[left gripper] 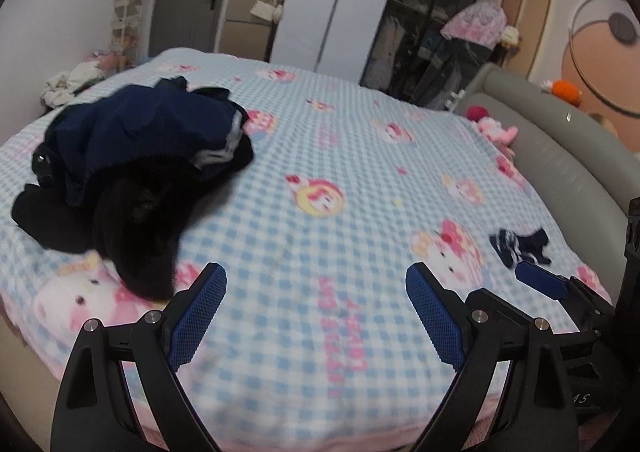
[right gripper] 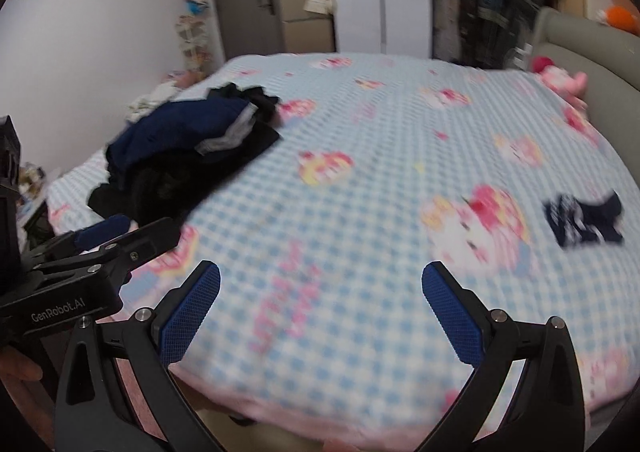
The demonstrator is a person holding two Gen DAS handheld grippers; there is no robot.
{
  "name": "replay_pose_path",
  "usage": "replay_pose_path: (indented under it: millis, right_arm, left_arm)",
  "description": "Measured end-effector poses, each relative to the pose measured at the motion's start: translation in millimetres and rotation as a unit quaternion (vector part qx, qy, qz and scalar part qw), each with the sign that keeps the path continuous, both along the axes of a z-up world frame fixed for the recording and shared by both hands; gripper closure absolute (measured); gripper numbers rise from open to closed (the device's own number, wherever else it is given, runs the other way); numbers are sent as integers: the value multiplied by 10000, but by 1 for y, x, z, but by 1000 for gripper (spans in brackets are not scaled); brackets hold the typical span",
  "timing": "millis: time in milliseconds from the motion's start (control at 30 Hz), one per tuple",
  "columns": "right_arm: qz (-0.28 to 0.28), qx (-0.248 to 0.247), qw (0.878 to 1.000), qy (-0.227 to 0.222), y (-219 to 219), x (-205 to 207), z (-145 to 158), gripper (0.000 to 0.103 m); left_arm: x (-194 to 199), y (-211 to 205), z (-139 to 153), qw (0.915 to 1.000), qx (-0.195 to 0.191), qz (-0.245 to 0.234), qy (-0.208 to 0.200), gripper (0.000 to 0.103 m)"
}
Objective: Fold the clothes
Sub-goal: 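Move both grippers toward the pile of dark clothes on the bed, then grasp the navy knit garment's waistband with the left gripper while the right gripper grasps it too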
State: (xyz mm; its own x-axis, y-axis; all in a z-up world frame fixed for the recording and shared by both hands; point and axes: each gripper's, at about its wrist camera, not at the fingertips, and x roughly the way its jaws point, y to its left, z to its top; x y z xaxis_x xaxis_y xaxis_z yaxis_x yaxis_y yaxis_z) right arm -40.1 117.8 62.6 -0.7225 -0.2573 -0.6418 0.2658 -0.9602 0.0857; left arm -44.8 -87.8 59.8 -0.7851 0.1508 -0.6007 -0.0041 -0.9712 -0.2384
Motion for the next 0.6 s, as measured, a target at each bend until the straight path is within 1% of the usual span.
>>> replay_pose_path:
  millis: [167,200,300,400,533,600]
  right_arm:
    - [304,35,9994,189,-48,-36,10,1]
    - [345,88,9992,208,-58,-44,9,1]
    - [442,255,9984,239,-88,-68,6,1]
    - [548,455,9973,169,-121,-94,-5,2]
    - [849,634,9943,149,-166,-125,-20,2]
    - [1016,607,9929,69,-187,-140,-27,2]
  left_arm:
    - [-14,-52,8,9974,-284,638,199,10]
    - [-18,-64,6,9966,-275,753,190,10]
    - [-25,-102,-5,9941,-96,1074,101,10]
    - [-33,-140,-15,9902,81,1392,11,10]
    - [-50,-177,-36,9849,-20,1718,-236,10]
    - [-61,-196,-44,9826,-39,1811,-399,10]
